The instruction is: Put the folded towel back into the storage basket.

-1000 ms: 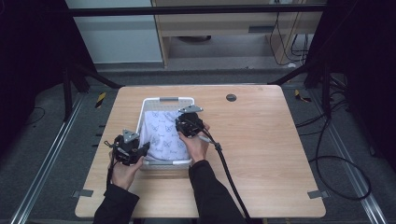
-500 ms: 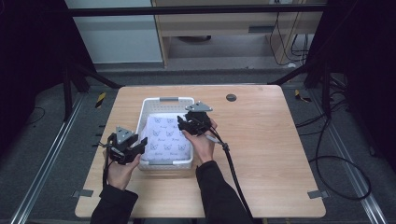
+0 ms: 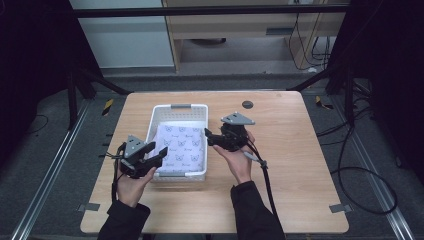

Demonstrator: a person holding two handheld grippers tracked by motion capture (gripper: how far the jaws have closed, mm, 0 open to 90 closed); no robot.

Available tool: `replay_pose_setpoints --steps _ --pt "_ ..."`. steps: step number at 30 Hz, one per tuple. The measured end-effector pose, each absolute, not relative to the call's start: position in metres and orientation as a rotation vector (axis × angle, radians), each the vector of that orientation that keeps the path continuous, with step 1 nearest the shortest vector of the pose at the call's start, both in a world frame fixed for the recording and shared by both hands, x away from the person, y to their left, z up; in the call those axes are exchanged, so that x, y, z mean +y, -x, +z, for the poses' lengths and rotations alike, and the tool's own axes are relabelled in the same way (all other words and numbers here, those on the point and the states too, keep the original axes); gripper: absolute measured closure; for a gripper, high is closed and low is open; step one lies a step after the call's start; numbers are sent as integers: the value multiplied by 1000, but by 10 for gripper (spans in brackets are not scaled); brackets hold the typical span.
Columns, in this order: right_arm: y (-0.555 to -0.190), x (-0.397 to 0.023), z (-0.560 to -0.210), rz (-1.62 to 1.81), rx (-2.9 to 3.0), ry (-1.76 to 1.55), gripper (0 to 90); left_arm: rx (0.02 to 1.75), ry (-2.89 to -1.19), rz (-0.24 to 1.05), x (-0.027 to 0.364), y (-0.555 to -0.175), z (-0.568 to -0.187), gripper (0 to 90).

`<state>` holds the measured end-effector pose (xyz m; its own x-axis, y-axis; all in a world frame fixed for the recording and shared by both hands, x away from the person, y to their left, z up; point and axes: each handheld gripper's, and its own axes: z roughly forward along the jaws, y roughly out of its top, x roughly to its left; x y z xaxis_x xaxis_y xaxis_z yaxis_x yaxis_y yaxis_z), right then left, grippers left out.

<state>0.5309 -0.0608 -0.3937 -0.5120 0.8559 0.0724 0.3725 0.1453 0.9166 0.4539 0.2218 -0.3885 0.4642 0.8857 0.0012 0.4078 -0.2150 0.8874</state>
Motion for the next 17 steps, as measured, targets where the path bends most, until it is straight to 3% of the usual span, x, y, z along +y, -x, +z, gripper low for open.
replay_pose_setpoints --steps 17 --pt "-488 -155 -420 1390 1849 -1281 153 1039 -1869 667 208 -451 -400 393"
